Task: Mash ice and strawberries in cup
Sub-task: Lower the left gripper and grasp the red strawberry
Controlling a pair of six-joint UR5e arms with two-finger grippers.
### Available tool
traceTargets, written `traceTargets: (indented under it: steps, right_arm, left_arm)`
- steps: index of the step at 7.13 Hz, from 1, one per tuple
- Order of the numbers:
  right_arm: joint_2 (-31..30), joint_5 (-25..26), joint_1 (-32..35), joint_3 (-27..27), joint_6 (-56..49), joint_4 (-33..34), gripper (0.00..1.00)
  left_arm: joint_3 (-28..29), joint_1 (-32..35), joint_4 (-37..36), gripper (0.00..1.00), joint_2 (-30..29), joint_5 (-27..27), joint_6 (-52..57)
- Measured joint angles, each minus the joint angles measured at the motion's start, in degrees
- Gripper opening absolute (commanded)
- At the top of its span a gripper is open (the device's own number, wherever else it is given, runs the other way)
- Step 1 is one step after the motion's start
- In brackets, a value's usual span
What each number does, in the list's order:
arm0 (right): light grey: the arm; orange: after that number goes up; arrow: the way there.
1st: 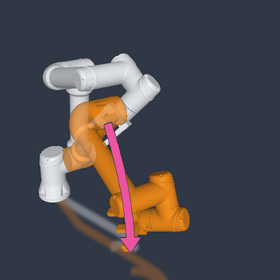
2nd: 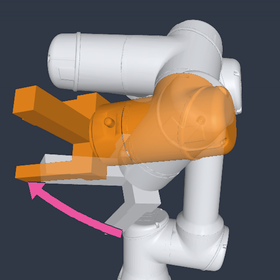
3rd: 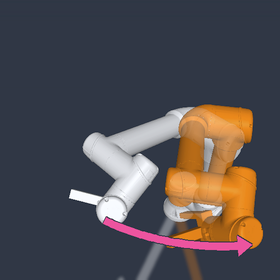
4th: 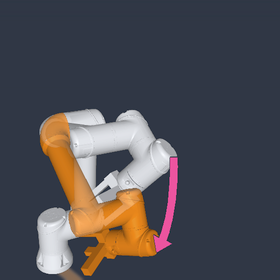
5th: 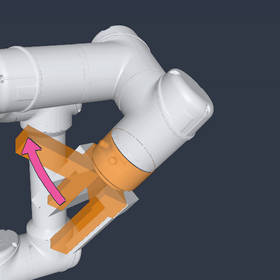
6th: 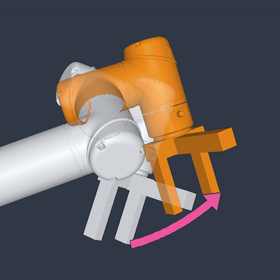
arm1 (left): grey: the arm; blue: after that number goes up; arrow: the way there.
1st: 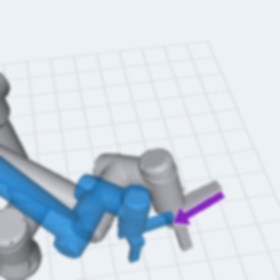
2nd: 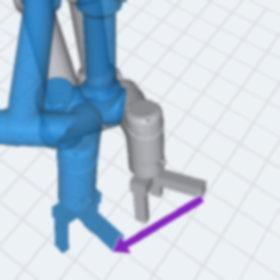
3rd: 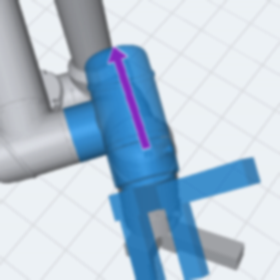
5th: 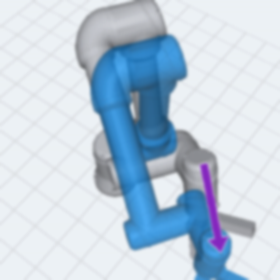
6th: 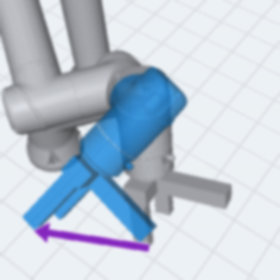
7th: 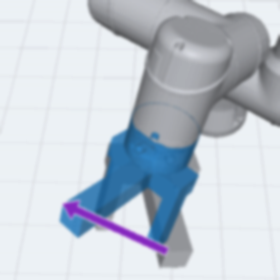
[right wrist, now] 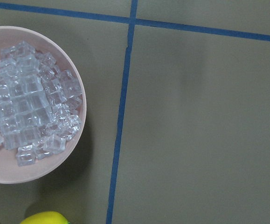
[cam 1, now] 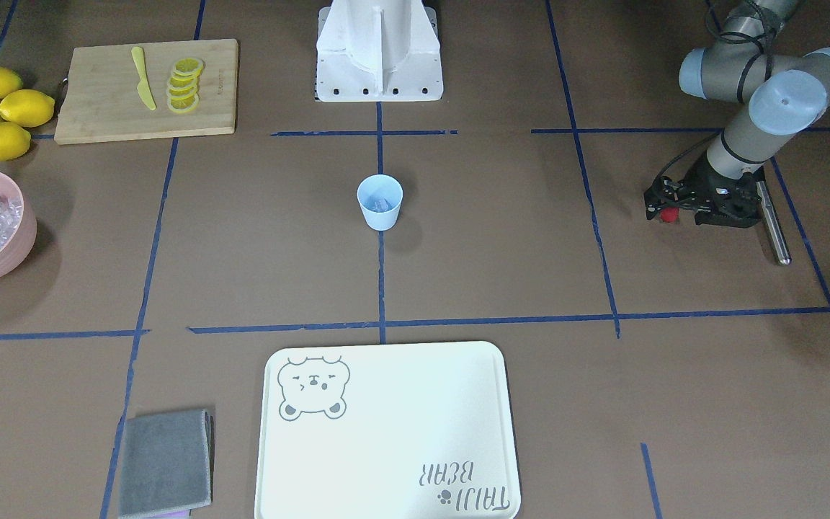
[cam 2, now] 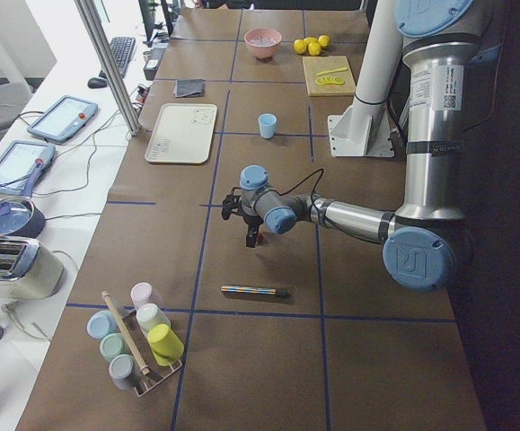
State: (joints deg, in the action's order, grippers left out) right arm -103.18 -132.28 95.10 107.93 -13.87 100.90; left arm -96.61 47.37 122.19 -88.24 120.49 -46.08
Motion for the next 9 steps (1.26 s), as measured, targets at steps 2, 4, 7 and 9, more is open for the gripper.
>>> traceTargets:
  steps: [2,4,7,9]
  right_arm:
    - [0.0,0.0,0.0,0.0,0.1,0.0,1.0]
    - [0.1,0.0,0.0,0.0,0.1,0.0,1.0]
    - [0.1,0.0,0.0,0.0,0.1,0.0,1.0]
    - [0.1,-0.4,0.0,0.1,0.3,0.0,1.0]
  left_arm:
    - [-0.1,0.0,0.0,0.23,0.3,0.1,0.0]
    - [-0.2,-0.2,-0.2,0.01,0.6,0.1,0.0]
    - [-2.8,-0.2,-2.4,0.0,0.6,0.1,0.0]
    - [-10.9,-0.7,-14.3,0.01,-2.1,0.0,-0.2]
